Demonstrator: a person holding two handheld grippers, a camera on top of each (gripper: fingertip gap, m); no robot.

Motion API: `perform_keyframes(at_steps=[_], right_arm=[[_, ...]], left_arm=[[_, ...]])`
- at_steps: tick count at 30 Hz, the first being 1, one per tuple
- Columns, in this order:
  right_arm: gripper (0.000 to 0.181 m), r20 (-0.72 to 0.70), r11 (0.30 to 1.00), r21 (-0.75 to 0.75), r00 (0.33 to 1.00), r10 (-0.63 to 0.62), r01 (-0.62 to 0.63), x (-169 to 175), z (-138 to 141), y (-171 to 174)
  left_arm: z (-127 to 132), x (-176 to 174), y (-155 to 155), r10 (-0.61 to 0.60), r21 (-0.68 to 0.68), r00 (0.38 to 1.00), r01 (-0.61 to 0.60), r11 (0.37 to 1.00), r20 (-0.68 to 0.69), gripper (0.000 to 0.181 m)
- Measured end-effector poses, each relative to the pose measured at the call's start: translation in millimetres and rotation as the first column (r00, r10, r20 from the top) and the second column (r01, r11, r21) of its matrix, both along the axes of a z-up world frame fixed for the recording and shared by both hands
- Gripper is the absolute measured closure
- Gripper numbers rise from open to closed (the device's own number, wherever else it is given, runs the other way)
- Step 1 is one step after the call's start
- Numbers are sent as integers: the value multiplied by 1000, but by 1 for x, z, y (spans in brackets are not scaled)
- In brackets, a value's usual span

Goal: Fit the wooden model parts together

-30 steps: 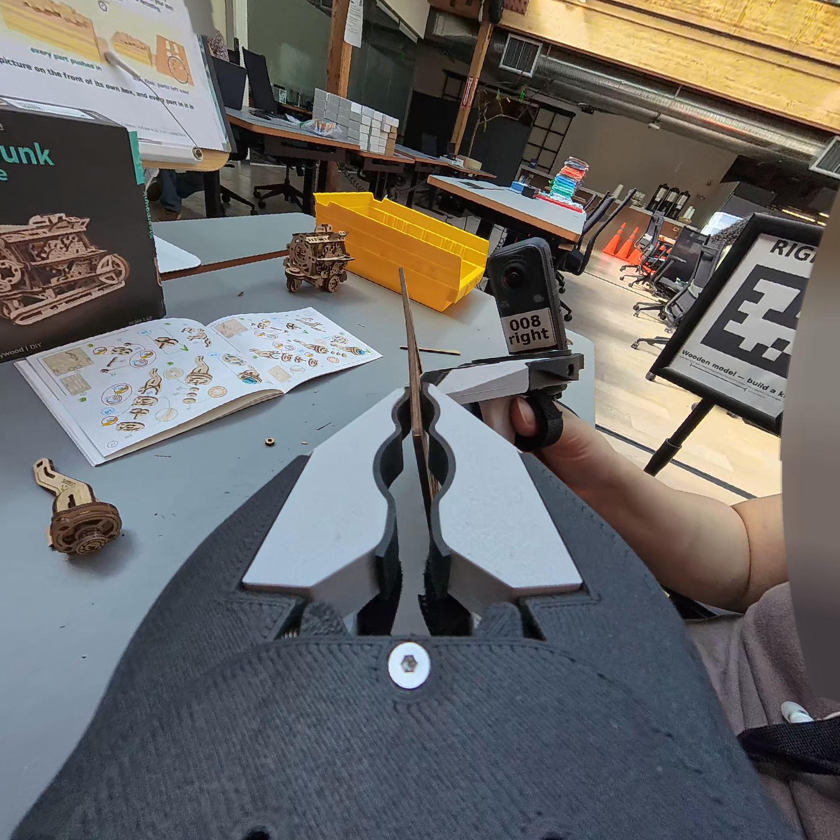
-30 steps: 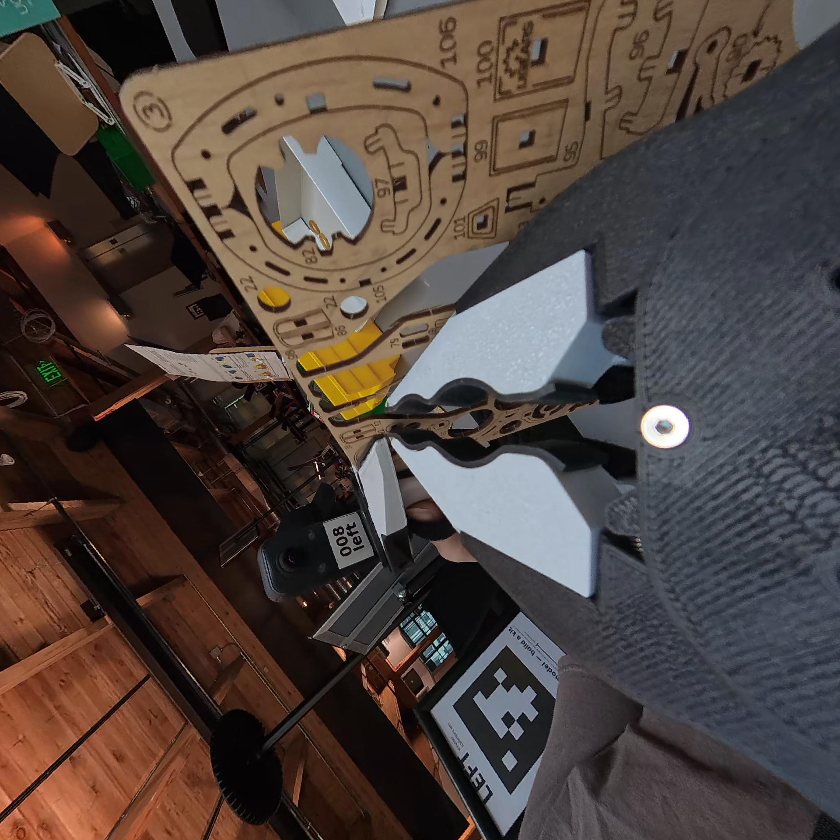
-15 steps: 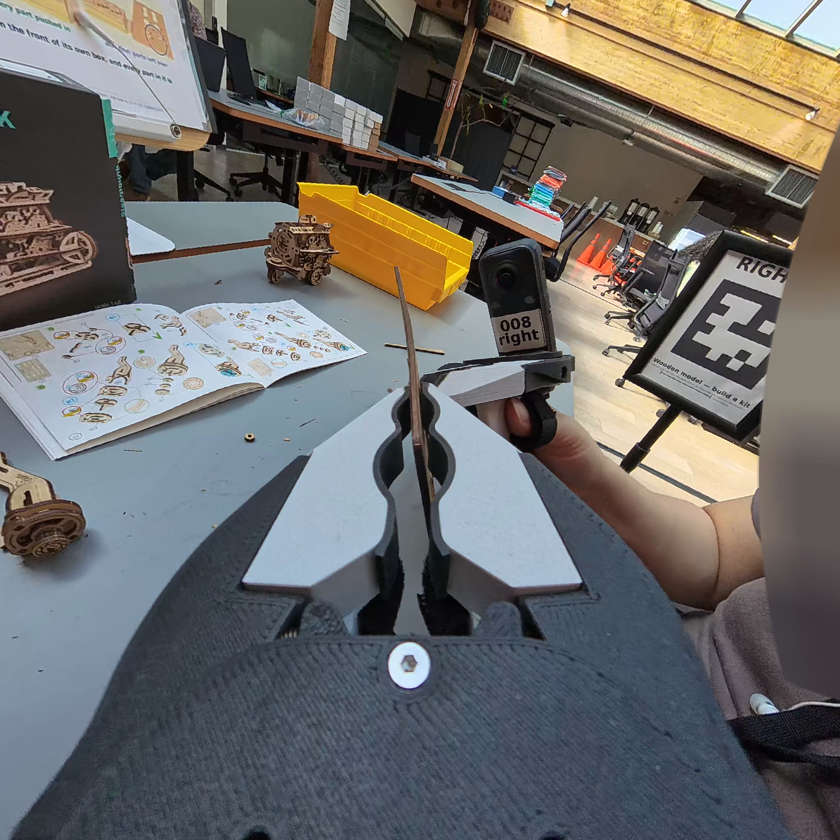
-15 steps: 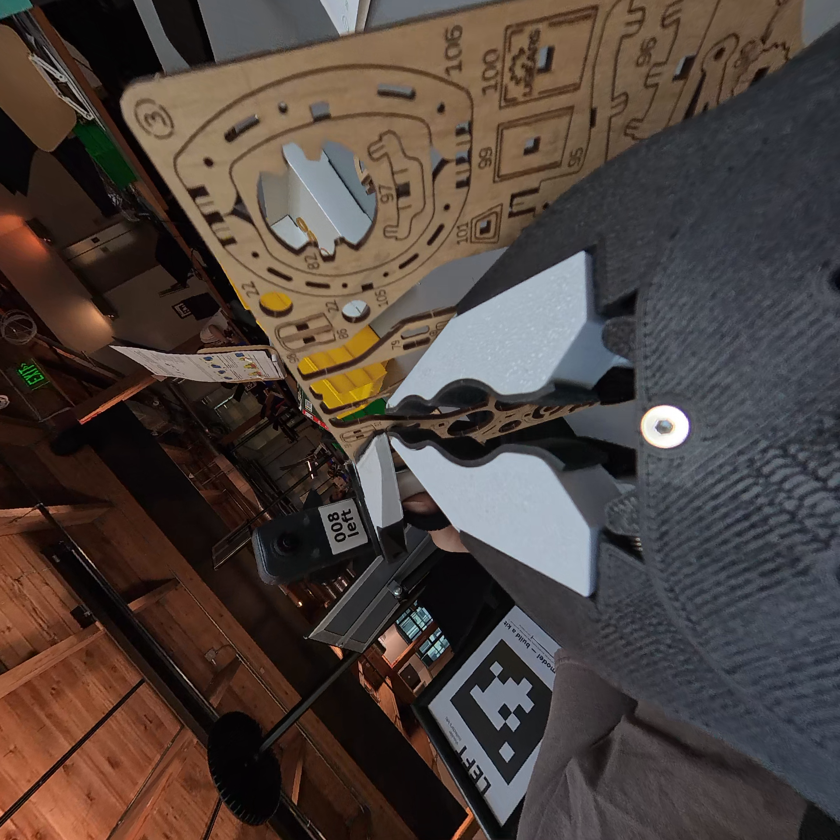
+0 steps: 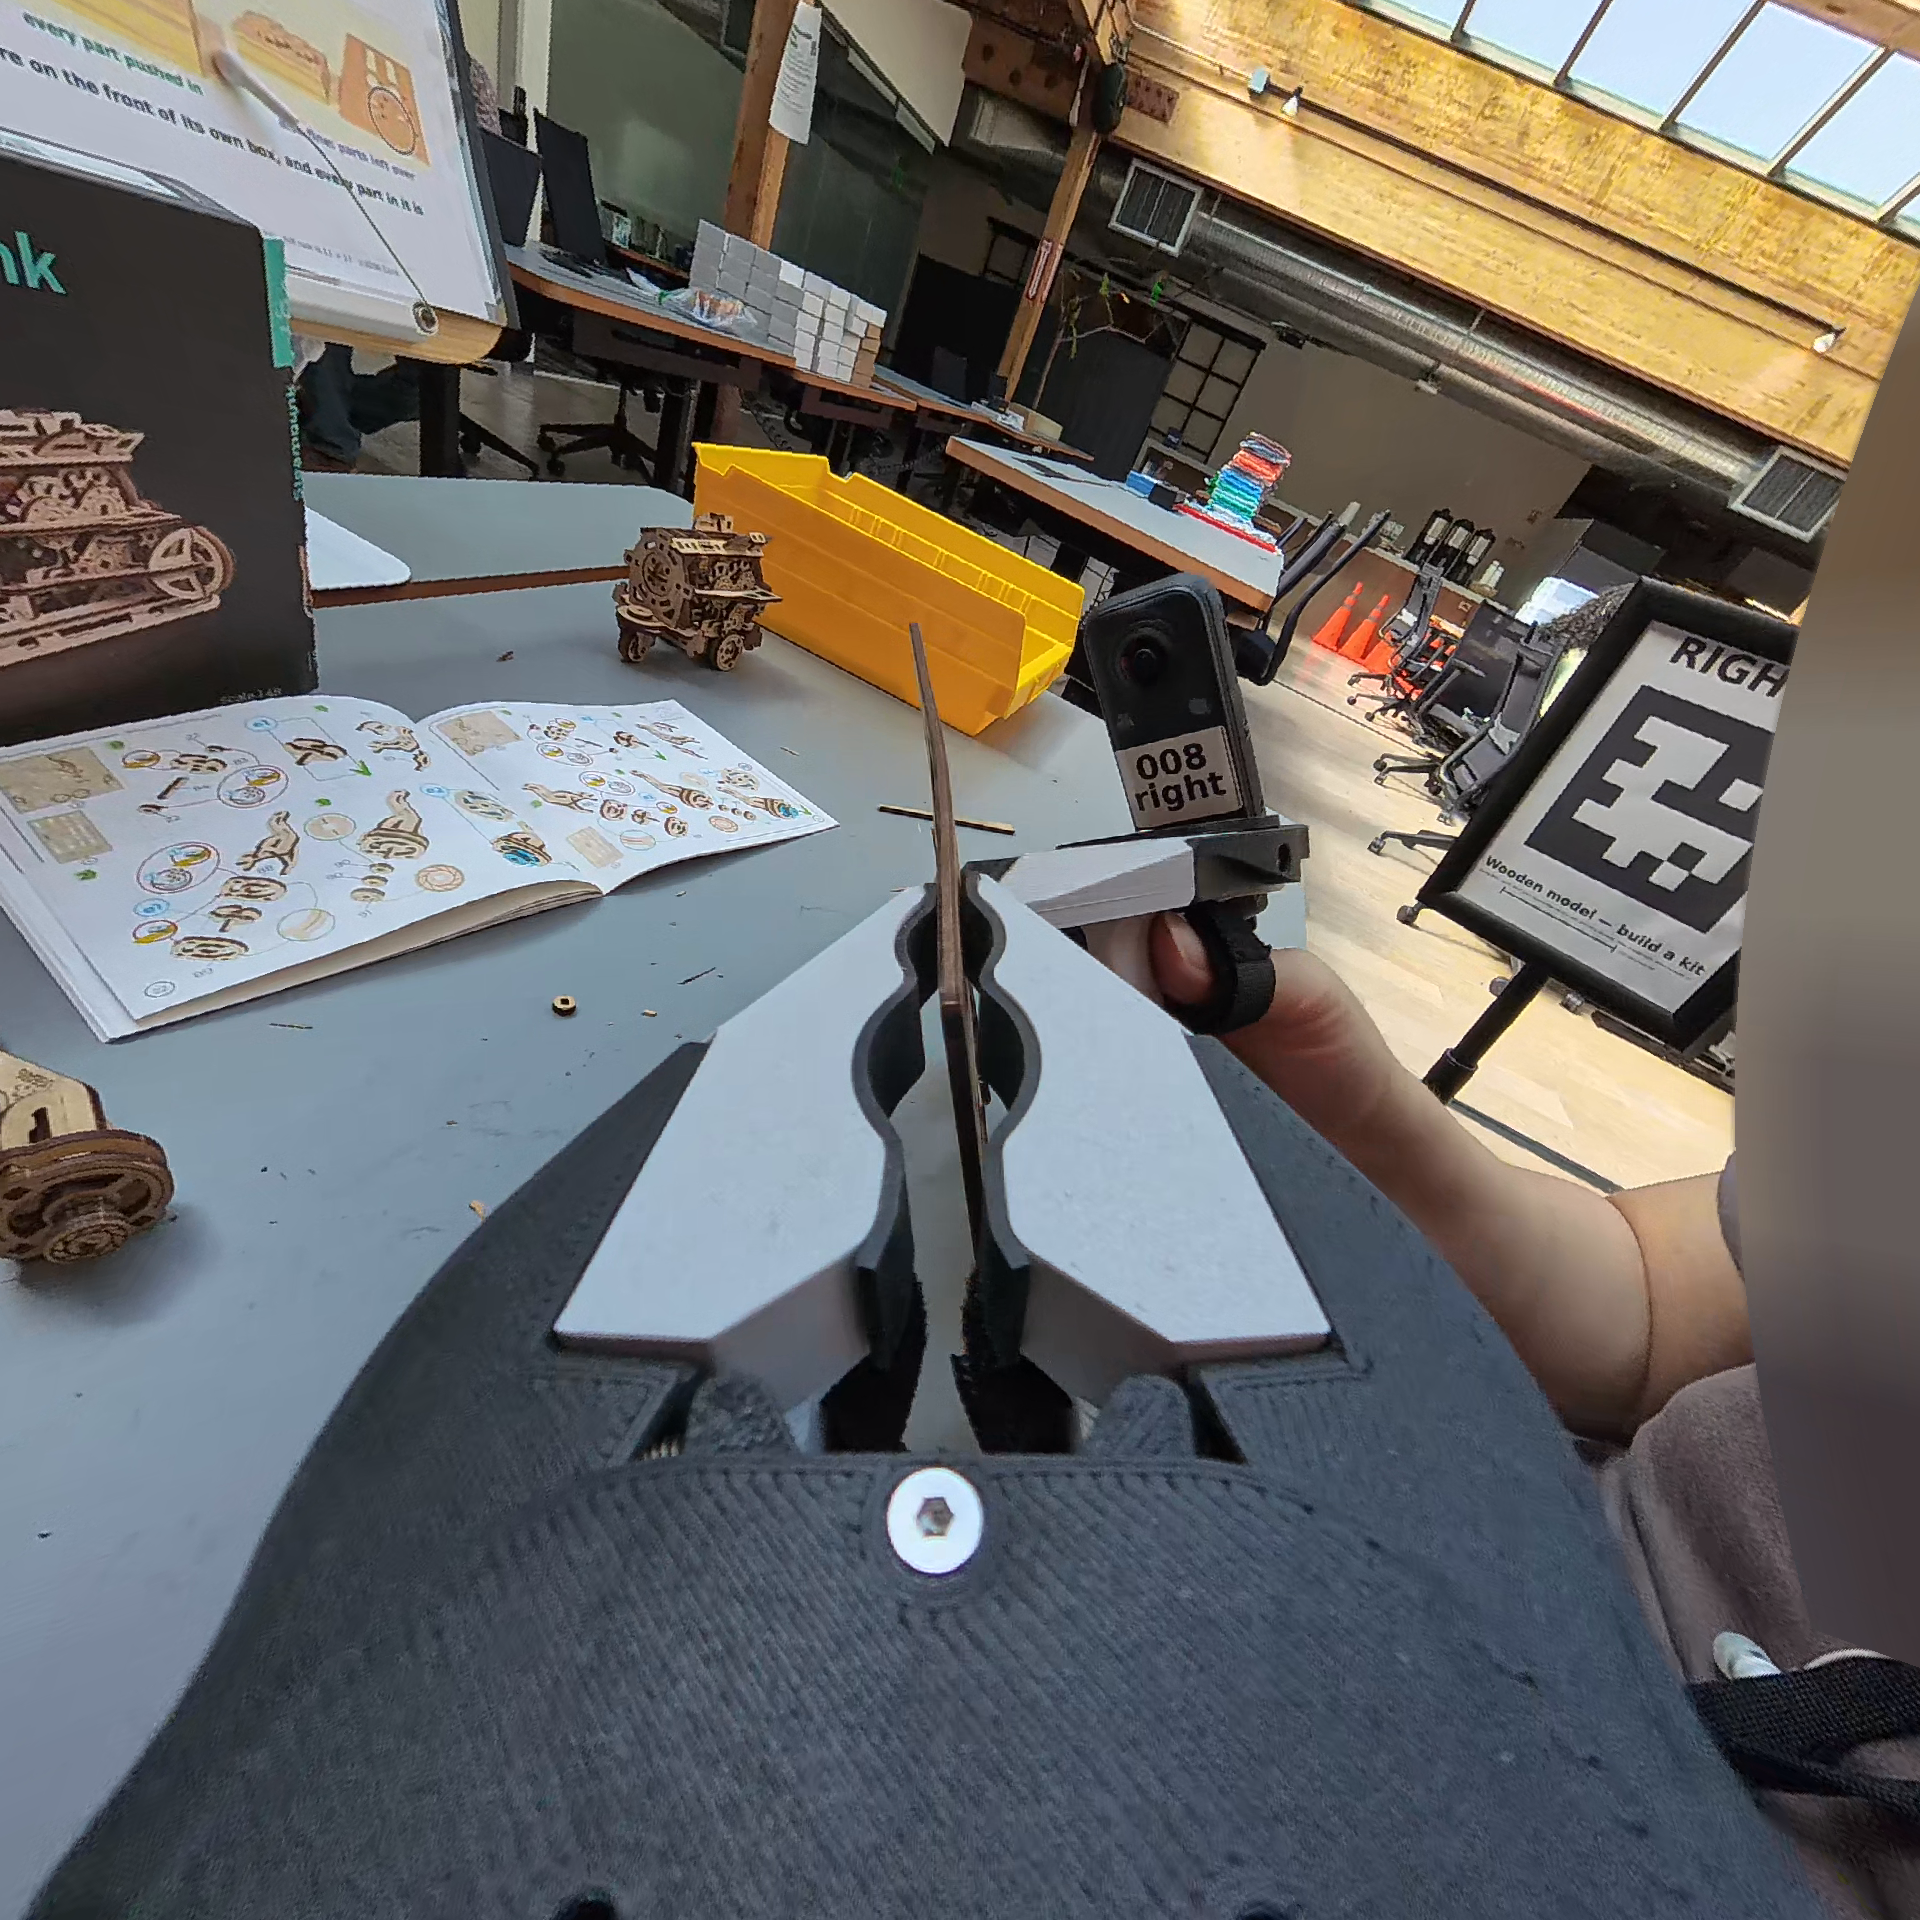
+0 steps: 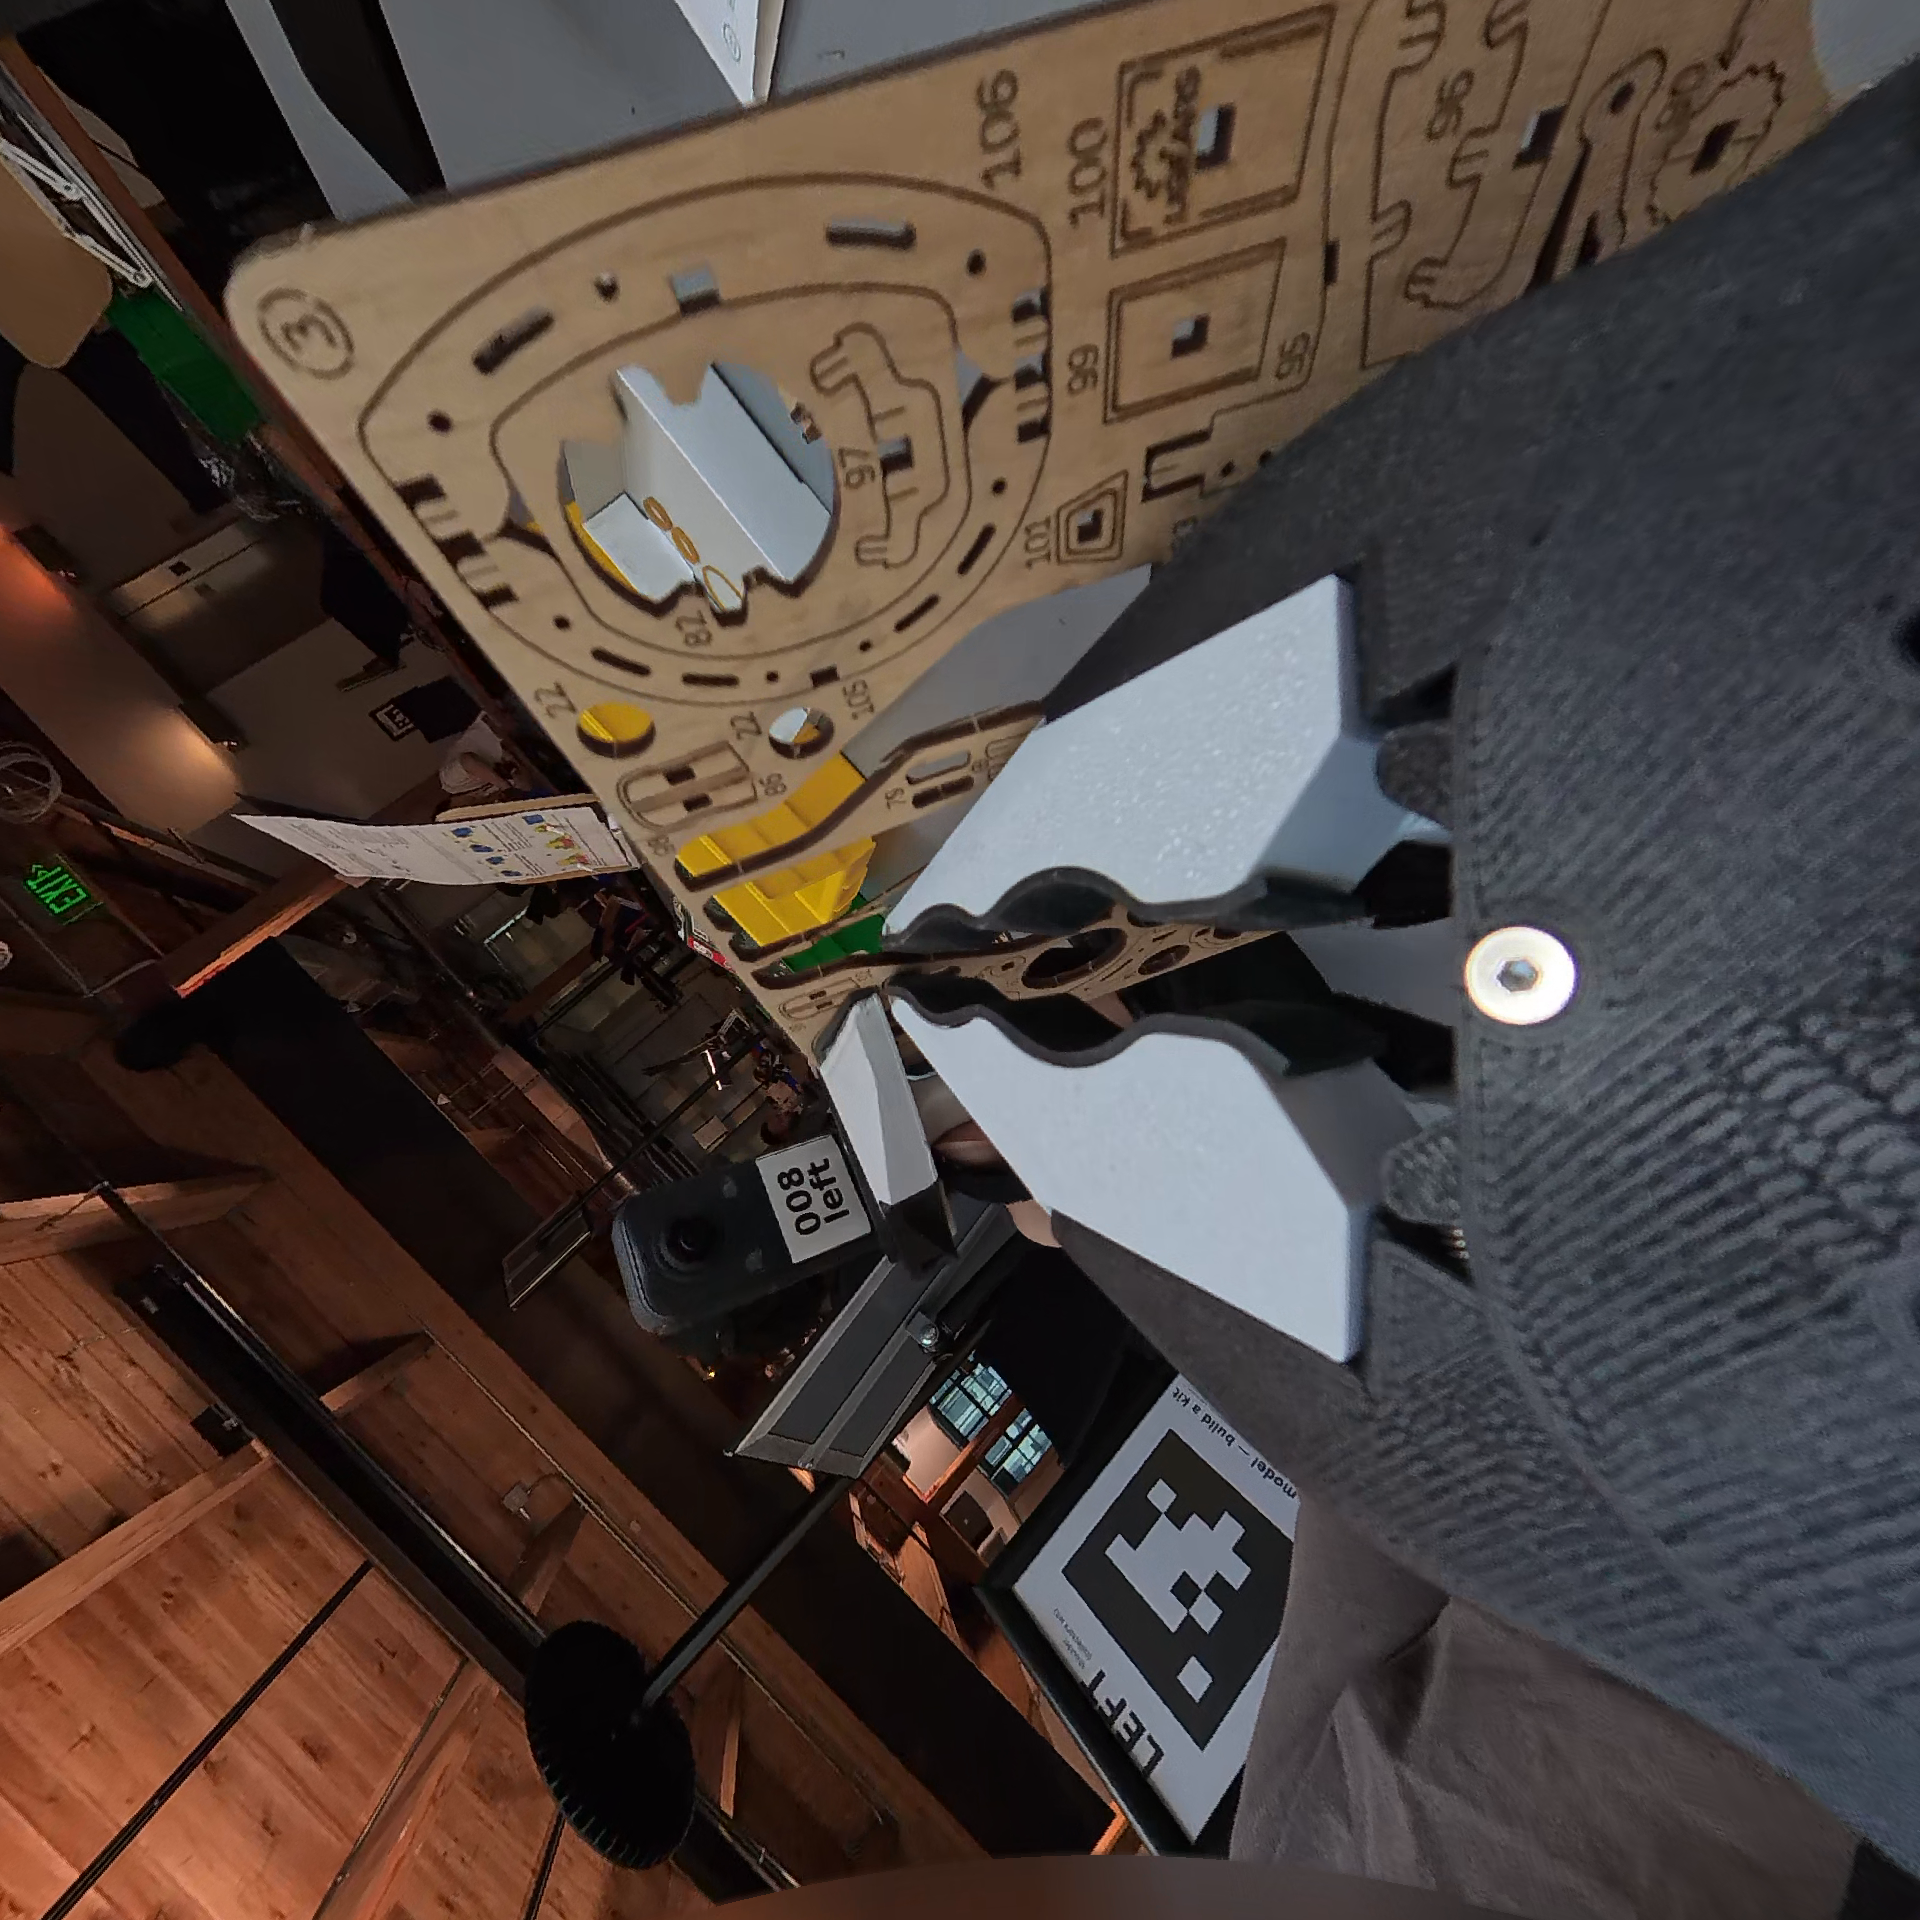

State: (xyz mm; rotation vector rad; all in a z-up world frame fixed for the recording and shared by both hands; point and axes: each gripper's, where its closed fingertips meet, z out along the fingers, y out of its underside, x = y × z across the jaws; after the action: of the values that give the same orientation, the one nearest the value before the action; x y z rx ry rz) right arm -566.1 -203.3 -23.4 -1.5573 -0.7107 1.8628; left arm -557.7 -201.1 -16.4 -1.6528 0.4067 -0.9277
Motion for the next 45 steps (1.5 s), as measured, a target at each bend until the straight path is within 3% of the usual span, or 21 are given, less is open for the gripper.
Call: perform_keyframes(at_steps=[12, 23, 35, 37, 39, 42, 45], right_arm=[[179, 98, 994, 70, 992, -85, 78, -4, 0, 5], [178, 65, 993, 89, 995, -81, 75, 4, -5, 2], [175, 79, 948, 282, 981, -177, 148, 12, 3, -3], [170, 61, 900, 413, 981, -183, 142, 11, 9, -13], [161, 42, 802, 581, 979, -200, 139, 10, 12, -23], [145, 57, 559, 824, 966, -251, 97, 6, 7, -35], [129, 144, 284, 957, 941, -306, -54, 0, -10, -42]], left_arm=[[1, -4, 4, 71, 14, 997, -71, 997, 32, 180], [-3, 3, 3, -23, -37, 989, 28, 999, 143, 180], [1, -8, 2, 37, -26, 988, -33, 999, 150, 181], [1, -8, 0, 36, -27, 988, -33, 999, 148, 180], [0, -8, 0, 44, -33, 988, -40, 999, 147, 181], [-2, -9, 0, 58, -53, 989, -51, 997, 135, 181], [-2, -10, 0, 71, -67, 989, -62, 996, 132, 180]])
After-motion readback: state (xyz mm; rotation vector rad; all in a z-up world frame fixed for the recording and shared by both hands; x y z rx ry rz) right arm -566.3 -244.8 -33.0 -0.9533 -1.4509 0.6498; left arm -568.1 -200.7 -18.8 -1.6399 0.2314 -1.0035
